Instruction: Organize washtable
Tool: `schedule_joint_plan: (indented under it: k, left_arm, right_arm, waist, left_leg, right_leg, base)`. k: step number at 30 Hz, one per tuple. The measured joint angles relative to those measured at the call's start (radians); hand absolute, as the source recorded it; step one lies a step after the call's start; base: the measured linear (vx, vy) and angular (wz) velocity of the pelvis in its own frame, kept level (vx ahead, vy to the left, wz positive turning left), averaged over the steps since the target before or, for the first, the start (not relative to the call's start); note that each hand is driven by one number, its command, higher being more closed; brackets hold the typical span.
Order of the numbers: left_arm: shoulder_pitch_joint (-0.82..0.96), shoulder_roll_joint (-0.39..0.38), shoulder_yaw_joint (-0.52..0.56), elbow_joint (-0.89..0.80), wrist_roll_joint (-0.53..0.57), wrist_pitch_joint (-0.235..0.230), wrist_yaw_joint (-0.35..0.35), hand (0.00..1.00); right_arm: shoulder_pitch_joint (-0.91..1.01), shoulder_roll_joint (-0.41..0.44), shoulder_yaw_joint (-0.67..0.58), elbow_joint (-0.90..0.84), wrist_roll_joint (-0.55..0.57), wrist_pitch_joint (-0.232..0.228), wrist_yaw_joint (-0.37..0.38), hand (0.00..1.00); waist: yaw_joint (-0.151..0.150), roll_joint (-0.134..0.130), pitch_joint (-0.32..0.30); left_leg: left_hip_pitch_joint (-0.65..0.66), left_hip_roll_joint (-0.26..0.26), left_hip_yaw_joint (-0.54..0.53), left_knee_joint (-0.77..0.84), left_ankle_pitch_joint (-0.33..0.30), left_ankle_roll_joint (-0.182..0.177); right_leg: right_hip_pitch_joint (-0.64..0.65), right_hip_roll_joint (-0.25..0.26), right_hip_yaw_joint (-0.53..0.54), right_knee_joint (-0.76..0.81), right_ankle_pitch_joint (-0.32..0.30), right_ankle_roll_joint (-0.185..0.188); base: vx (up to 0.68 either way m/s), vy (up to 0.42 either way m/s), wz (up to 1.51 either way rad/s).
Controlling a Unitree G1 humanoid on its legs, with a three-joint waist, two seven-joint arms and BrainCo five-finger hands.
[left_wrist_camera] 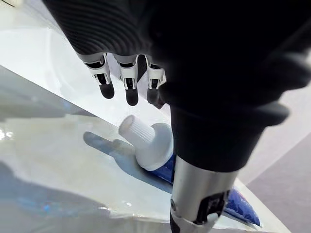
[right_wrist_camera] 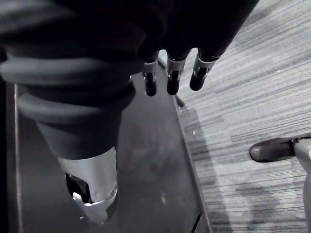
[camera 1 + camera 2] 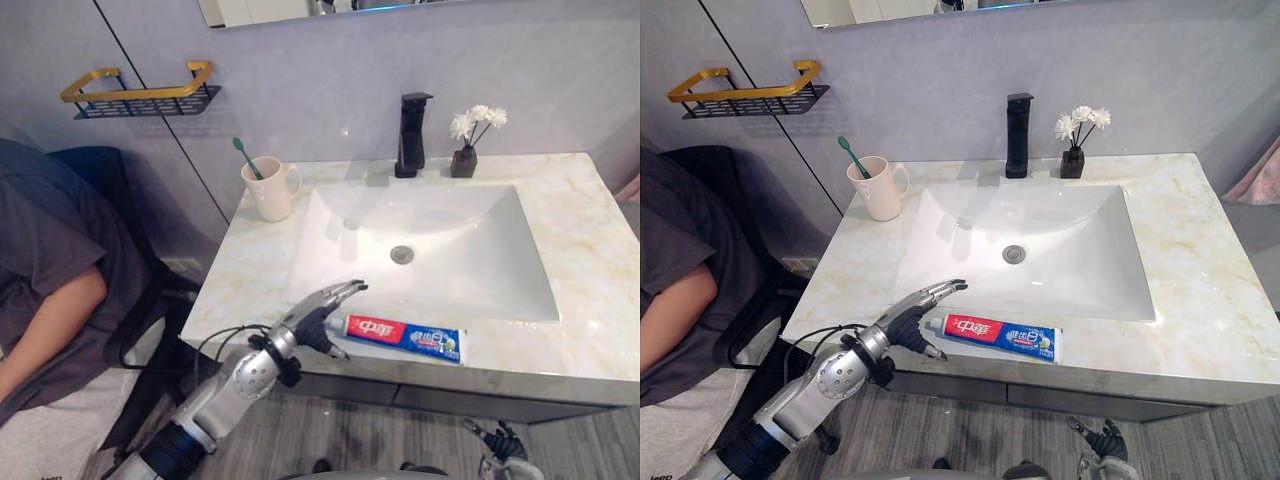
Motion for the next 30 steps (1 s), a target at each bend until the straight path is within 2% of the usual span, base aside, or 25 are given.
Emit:
schedule_joint_plan:
  k: [8, 10, 20, 29, 30]
  left_arm:
    - [0.0, -0.004, 0.002, 0.0, 0.025, 0.002, 0.026, 0.0]
    - [-0.001, -0.018, 0.004, 0.001, 0.052, 0.004, 0.027, 0.0]
    - [-0.026, -0.086, 0.007, 0.027, 0.052, 0.026, 0.05, 0.0]
    - [-0.093, -0.103, 0.003, 0.089, 0.084, 0.033, 0.072, 0.0]
    - [-0.097, -0.106, 0.0, 0.094, 0.096, 0.033, 0.073, 1.0]
  right_arm:
    - [0.002, -0.001, 0.008, 0.0, 0.0, 0.0, 0.0, 0.0]
    - [0.004, -0.001, 0.008, 0.0, 0.0, 0.0, 0.0, 0.0]
    - [0.004, 0.001, 0.008, 0.0, -0.004, 0.0, -0.002, 0.0]
    - [0.005, 0.002, 0.008, 0.0, -0.004, 0.001, -0.006, 0.0]
    - [0.008, 0.003, 0.008, 0.0, -0.004, 0.001, -0.006, 0.0]
  waist:
    - [-0.001, -0.006, 0.004]
    - [0.0, -0.006, 0.004]
    - [-0.001, -0.012, 0.008]
    - [-0.005, -0.016, 0.01]
    - [-0.006, -0.016, 0.01]
  left_leg:
    - [0.0, 0.0, 0.002, -0.002, 0.0, 0.0]
    - [0.0, 0.0, 0.003, -0.004, 0.0, 0.0]
    - [-0.003, 0.0, 0.02, -0.008, 0.0, 0.0]
    - [-0.003, 0.0, 0.033, -0.01, 0.0, 0.0]
    - [-0.003, 0.0, 0.033, -0.012, 0.0, 0.0]
  right_leg:
    - [-0.003, 0.0, 0.002, 0.0, 0.0, 0.0]
    - [-0.004, 0.0, 0.002, 0.0, 0.0, 0.0]
    - [-0.009, 0.0, 0.019, -0.016, 0.009, 0.01]
    - [-0.013, 0.0, 0.026, -0.023, 0.016, 0.014]
    - [-0.014, 0.0, 0.026, -0.023, 0.016, 0.014]
  base:
    - [0.0, 0.0, 0.0]
    - [-0.02, -0.01, -0.01]
    - [0.0, 0.0, -0.04]
    - [-0.03, -0.013, -0.04]
    - [0.0, 0.0, 0.0]
